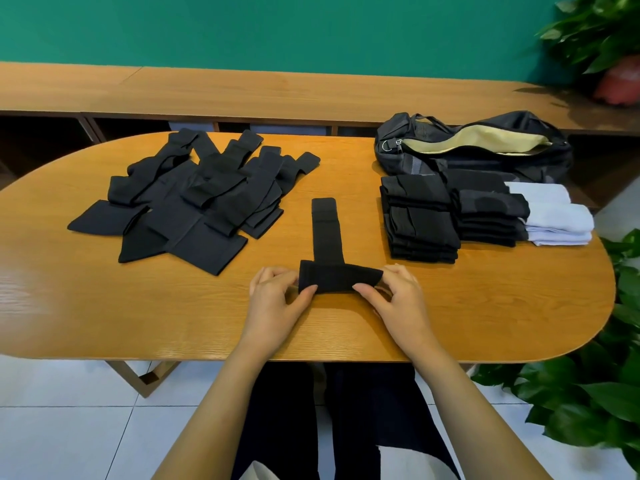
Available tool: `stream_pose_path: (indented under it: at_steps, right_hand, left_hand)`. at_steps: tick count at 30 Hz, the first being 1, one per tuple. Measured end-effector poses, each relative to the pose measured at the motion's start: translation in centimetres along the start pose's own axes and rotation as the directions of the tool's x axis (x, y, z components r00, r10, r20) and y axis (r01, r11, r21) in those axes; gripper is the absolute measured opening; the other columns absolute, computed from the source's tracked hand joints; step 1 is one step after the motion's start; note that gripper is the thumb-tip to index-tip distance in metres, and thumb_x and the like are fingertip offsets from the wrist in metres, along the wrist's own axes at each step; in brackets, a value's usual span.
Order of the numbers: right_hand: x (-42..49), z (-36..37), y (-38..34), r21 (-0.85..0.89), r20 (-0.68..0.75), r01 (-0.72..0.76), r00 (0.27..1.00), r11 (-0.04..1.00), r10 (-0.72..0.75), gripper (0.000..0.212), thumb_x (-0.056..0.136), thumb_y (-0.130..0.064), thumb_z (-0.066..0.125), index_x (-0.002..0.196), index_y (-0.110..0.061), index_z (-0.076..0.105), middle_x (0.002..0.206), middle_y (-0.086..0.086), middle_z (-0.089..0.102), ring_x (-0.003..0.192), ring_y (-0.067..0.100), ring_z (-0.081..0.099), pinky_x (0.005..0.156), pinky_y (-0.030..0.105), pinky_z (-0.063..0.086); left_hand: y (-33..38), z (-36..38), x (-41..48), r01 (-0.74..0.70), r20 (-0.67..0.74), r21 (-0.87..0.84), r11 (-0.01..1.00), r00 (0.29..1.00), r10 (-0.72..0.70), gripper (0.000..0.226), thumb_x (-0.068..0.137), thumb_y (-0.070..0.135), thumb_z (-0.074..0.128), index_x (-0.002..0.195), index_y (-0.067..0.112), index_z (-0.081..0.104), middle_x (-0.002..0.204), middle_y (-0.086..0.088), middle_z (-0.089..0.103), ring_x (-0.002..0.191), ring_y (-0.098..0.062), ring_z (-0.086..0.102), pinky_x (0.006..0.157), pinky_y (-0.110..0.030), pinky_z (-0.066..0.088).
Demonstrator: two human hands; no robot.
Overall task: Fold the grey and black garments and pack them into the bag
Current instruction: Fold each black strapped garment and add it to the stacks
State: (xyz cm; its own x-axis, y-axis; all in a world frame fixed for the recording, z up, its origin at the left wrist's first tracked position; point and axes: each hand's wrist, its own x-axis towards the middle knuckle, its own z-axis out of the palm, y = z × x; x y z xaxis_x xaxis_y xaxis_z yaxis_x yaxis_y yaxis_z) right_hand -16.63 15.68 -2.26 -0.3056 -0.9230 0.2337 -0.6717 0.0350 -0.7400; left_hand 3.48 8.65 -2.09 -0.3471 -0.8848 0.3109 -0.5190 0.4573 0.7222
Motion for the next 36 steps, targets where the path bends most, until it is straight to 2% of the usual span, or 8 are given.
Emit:
stream_pose_path:
  at_steps: [4,7,13,19,22,26,31,36]
  right_hand:
    - [0.2,0.2,0.4,-0.037,-0.014,0.024,1.0,0.999,-0.025,0.018,0.09,-0.044,0.055,0.088,-0.028,0.06,0.092,-0.014,0.057,0.097,0.006,0.048,0.085,0.033,0.045]
    - [0.2,0.4,0.5,-0.047,-0.046,-0.014,0.999,0.999,0.012,0.009,0.09,-0.041,0.058,0.091,-0.032,0.059,0.092,-0.013,0.054,0.097,0.011,0.052,0.082,0.029,0.045]
    - [0.2,0.5,0.7,-0.021,-0.081,-0.048,0.996,0.999,0.046,0.042,0.087,-0.037,0.066,0.126,-0.029,0.054,0.082,-0.013,0.06,0.099,0.009,0.053,0.092,0.018,0.033]
    - [0.1,0.4,0.1,-0.099,-0.139,0.023,0.99,0.995,-0.037,0.04,0.087,-0.031,0.069,0.125,-0.023,0.057,0.108,-0.014,0.052,0.105,0.004,0.042,0.086,0.012,0.033]
    - [0.0,0.4,0.0,-0.178,-0.086,0.095,0.99,0.979,-0.111,0.03,0.092,-0.034,0.063,0.121,-0.024,0.063,0.124,-0.011,0.055,0.121,0.007,0.04,0.1,0.026,0.034]
    - [-0.1,0.6,-0.3,-0.313,0.016,0.147,0.989,0.938,-0.15,0.028,0.097,-0.038,0.054,0.121,-0.028,0.065,0.131,-0.013,0.058,0.131,0.008,0.037,0.113,0.035,0.024]
    - [-0.1,0.6,-0.5,-0.289,0.014,0.143,0.989,0.947,-0.145,0.03,0.098,-0.042,0.05,0.12,-0.029,0.066,0.13,-0.013,0.06,0.132,0.006,0.036,0.117,0.04,0.022]
    - [-0.2,0.4,-0.7,-0.246,0.064,0.194,0.981,0.95,-0.184,0.058,0.085,-0.069,0.037,0.12,-0.033,0.065,0.13,-0.019,0.057,0.131,0.001,0.033,0.116,0.031,0.007]
  left_hand:
    - [-0.1,0.1,0.0,0.069,-0.043,0.0,0.998,0.997,-0.069,0.02,0.086,0.029,0.069,0.079,0.013,0.059,0.084,0.01,0.052,0.091,-0.011,0.045,0.097,-0.048,0.041]
    - [-0.2,0.2,0.0,0.04,-0.078,-0.036,0.999,0.996,-0.043,0.016,0.084,0.029,0.071,0.097,0.029,0.062,0.082,0.016,0.054,0.091,-0.001,0.045,0.1,-0.05,0.039]
    - [-0.3,0.3,0.1,0.051,-0.094,0.018,0.999,0.994,-0.05,0.053,0.083,0.03,0.073,0.132,0.03,0.051,0.079,0.017,0.058,0.091,0.0,0.051,0.111,-0.049,0.027]
    - [-0.6,0.3,0.0,-0.017,-0.092,0.138,0.99,0.995,0.03,0.044,0.083,0.036,0.073,0.125,0.03,0.059,0.102,0.018,0.053,0.103,0.0,0.042,0.11,-0.054,0.027]
    - [-0.5,0.1,0.0,-0.074,0.001,0.136,0.988,0.997,0.075,0.04,0.082,0.042,0.07,0.121,0.035,0.062,0.124,0.023,0.048,0.127,0.001,0.034,0.119,-0.055,0.0]
    - [-0.2,0.1,0.1,-0.113,0.111,0.197,0.974,0.989,0.092,0.048,0.08,0.049,0.07,0.125,0.038,0.059,0.134,0.026,0.045,0.142,-0.001,0.02,0.111,-0.037,-0.028]
    - [-0.3,0.2,0.1,-0.109,0.106,0.222,0.969,0.99,0.087,0.041,0.086,0.049,0.061,0.125,0.036,0.061,0.136,0.019,0.053,0.14,-0.003,0.027,0.113,-0.042,-0.026]
    - [-0.3,0.4,0.0,-0.121,0.059,0.205,0.971,0.992,0.111,0.052,0.089,0.065,0.035,0.118,0.034,0.065,0.129,0.019,0.058,0.134,-0.002,0.034,0.114,-0.041,-0.023]
